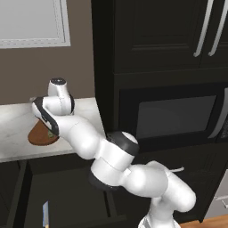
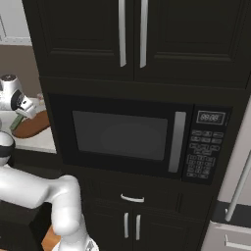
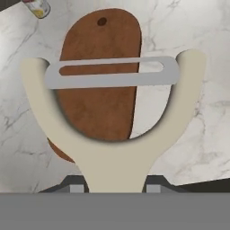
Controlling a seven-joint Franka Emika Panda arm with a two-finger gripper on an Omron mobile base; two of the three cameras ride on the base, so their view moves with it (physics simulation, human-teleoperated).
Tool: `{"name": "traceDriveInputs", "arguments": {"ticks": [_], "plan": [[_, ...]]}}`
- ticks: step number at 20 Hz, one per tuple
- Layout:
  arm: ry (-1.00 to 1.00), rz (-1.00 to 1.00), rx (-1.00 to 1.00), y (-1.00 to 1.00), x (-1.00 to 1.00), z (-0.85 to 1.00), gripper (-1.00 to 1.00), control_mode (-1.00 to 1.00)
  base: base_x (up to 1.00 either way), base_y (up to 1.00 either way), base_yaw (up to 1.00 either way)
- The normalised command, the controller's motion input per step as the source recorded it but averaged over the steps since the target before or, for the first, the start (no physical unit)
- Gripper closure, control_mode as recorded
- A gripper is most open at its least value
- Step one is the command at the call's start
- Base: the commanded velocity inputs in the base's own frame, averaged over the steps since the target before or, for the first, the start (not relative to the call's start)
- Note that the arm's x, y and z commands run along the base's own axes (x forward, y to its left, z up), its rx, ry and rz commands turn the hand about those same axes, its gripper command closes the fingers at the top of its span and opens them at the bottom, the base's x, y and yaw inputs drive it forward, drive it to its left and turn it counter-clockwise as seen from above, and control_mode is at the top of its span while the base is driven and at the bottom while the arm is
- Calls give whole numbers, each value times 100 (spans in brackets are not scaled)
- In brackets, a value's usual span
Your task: Open the drawer on the left and place the cutting tools on the cutting board.
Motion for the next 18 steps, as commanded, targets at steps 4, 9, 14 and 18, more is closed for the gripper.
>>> {"name": "traceDriveInputs", "arguments": {"ticks": [4,9,14,18], "plan": [[4,-3,0,8,38,-4,100,-100,0,0,0],[8,-1,0,19,39,-10,100,-100,0,0,0],[9,0,-3,30,20,-54,100,-100,0,0,0],[1,0,-3,18,15,-47,100,-100,0,0,0]]}}
